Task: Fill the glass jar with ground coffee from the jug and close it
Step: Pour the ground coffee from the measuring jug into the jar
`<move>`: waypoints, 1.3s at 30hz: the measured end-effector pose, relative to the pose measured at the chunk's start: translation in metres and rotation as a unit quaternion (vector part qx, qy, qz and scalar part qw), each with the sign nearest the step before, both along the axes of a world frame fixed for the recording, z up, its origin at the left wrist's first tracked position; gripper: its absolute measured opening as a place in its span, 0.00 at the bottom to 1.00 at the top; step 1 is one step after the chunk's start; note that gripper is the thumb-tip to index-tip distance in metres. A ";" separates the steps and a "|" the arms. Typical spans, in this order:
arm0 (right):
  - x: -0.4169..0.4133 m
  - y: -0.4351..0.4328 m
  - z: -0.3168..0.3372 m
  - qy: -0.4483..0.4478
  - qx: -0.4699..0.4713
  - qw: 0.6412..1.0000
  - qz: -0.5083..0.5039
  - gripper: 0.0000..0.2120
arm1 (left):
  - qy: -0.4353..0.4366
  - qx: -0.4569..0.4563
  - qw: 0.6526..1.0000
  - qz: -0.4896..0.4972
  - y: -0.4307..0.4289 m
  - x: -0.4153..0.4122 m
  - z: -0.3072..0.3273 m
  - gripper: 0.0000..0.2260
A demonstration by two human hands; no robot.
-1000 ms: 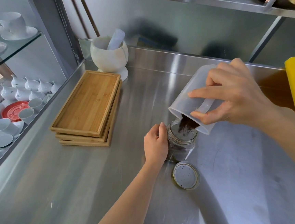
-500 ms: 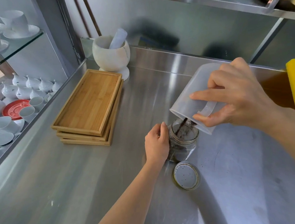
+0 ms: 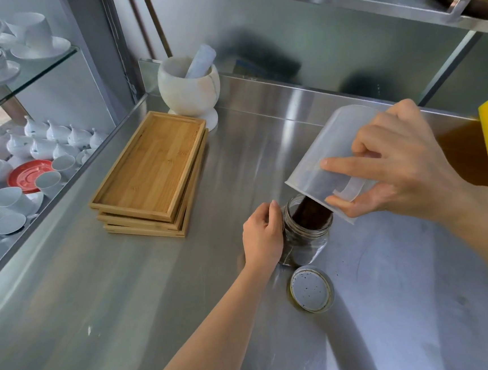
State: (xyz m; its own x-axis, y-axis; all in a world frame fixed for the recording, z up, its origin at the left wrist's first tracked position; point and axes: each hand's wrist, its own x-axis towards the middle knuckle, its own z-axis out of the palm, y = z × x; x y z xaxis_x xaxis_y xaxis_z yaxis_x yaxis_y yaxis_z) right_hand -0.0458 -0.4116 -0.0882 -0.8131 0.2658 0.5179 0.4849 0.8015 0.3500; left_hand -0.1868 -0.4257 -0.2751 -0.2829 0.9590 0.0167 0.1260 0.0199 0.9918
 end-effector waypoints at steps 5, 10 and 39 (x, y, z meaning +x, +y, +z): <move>0.001 0.001 0.000 0.002 0.010 1.000 -0.007 0.14 | 0.002 -0.001 1.000 0.000 0.001 0.000 -0.001 0.19; -0.001 0.001 0.000 -0.005 0.022 1.000 0.005 0.13 | 0.004 -0.005 1.000 0.001 0.001 0.001 -0.003 0.20; 0.016 -0.014 -0.029 0.181 -0.053 0.979 -0.079 0.15 | -0.010 -0.018 1.000 -0.006 -0.002 -0.001 0.005 0.18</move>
